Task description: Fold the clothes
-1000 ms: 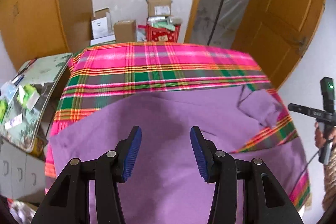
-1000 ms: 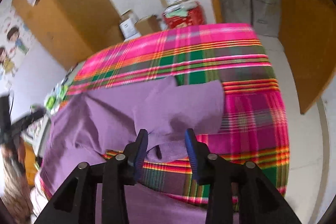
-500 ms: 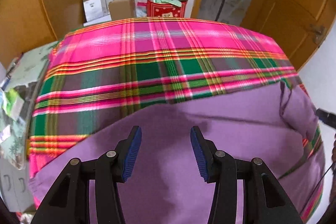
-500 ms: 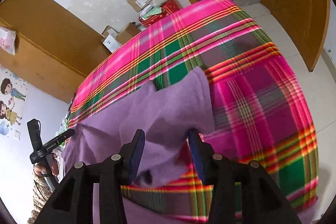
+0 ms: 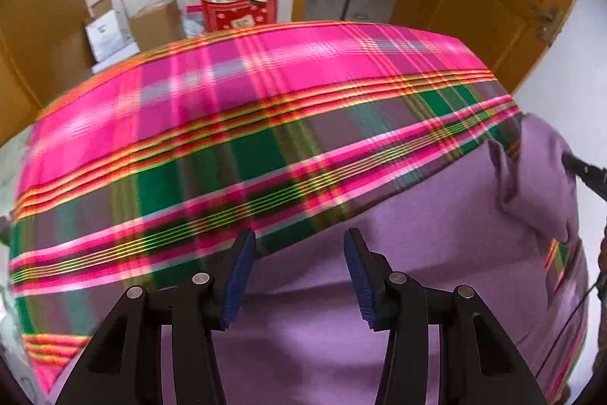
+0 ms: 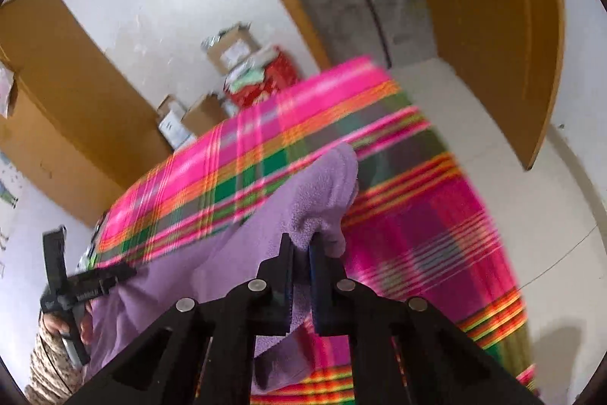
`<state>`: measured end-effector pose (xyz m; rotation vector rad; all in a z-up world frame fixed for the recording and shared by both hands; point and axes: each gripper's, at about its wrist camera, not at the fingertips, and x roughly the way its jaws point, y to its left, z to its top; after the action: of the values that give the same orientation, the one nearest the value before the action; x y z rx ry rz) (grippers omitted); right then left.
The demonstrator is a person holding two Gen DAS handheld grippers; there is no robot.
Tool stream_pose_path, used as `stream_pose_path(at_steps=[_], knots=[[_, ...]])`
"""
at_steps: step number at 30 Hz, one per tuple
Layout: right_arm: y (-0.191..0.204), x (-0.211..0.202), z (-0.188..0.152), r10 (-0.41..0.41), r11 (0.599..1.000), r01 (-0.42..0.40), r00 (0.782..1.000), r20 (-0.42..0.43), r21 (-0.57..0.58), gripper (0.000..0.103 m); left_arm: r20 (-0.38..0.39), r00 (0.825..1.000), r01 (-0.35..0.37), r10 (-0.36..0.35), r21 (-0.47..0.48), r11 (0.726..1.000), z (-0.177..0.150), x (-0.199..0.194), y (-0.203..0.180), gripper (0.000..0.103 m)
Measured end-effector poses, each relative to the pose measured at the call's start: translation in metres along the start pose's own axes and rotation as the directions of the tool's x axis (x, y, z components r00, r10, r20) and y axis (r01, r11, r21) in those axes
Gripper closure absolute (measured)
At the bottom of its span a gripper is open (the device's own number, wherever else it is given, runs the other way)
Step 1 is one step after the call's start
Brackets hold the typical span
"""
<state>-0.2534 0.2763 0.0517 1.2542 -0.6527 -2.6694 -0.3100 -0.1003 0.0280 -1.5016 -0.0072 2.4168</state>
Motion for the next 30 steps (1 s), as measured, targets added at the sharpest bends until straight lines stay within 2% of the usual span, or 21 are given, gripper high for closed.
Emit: stream_pose_path(at_steps=[2, 5, 8, 16, 17, 19, 20, 22, 26, 30], knots=[[-0.007, -0.005, 0.008, -0.029, 1.000, 0.029, 0.999, 0.037, 0.007, 0.096, -0.013, 1.000, 0.022, -0.022, 0.015, 1.000, 0.001, 0.006, -0.004, 0.053], [-0.019, -0.013, 0.013, -0.079, 0.997, 0.078, 0.993, 0.092, 0.011, 0.096, -0.022, 1.000, 0.009, -0.008, 0.073, 0.997, 0.000, 0.010, -0.017, 0.053], [-0.029, -0.015, 0.016, -0.107, 0.994, 0.104, 0.987, 0.120, 0.028, 0.096, -0.028, 0.999, 0.020, -0.018, 0.090, 0.996, 0.002, 0.012, -0.025, 0.053], [-0.062, -0.020, 0.021, -0.187, 0.981, 0.175, 0.967, 0.174, 0.082, 0.096, -0.034, 0.999, -0.016, 0.022, 0.149, 0.989, 0.003, 0.019, -0.043, 0.053], [-0.065, -0.020, 0.022, -0.193, 0.980, 0.180, 0.965, 0.179, 0.089, 0.096, -0.034, 0.999, -0.027, 0.033, 0.156, 0.987, 0.004, 0.021, -0.046, 0.055], [-0.072, -0.022, 0.023, -0.202, 0.977, 0.186, 0.961, 0.188, 0.101, 0.096, -0.028, 0.999, -0.038, 0.043, 0.167, 0.985, 0.005, 0.023, -0.051, 0.070], [-0.074, -0.023, 0.024, -0.206, 0.976, 0.189, 0.959, 0.192, 0.104, 0.096, -0.027, 0.998, -0.043, 0.048, 0.169, 0.985, 0.007, 0.024, -0.053, 0.074], [-0.078, -0.025, 0.024, -0.214, 0.975, 0.195, 0.956, 0.201, 0.110, 0.096, -0.029, 0.998, -0.053, 0.060, 0.186, 0.981, 0.008, 0.026, -0.060, 0.091], [-0.088, -0.027, 0.023, -0.213, 0.973, 0.189, 0.955, 0.205, 0.129, 0.096, -0.016, 0.994, -0.099, 0.107, 0.251, 0.963, 0.008, 0.026, -0.076, 0.098], [-0.096, -0.030, 0.021, -0.212, 0.972, 0.183, 0.954, 0.210, 0.147, 0.096, 0.025, 0.996, -0.085, 0.082, 0.200, 0.976, 0.015, 0.018, -0.075, 0.099]])
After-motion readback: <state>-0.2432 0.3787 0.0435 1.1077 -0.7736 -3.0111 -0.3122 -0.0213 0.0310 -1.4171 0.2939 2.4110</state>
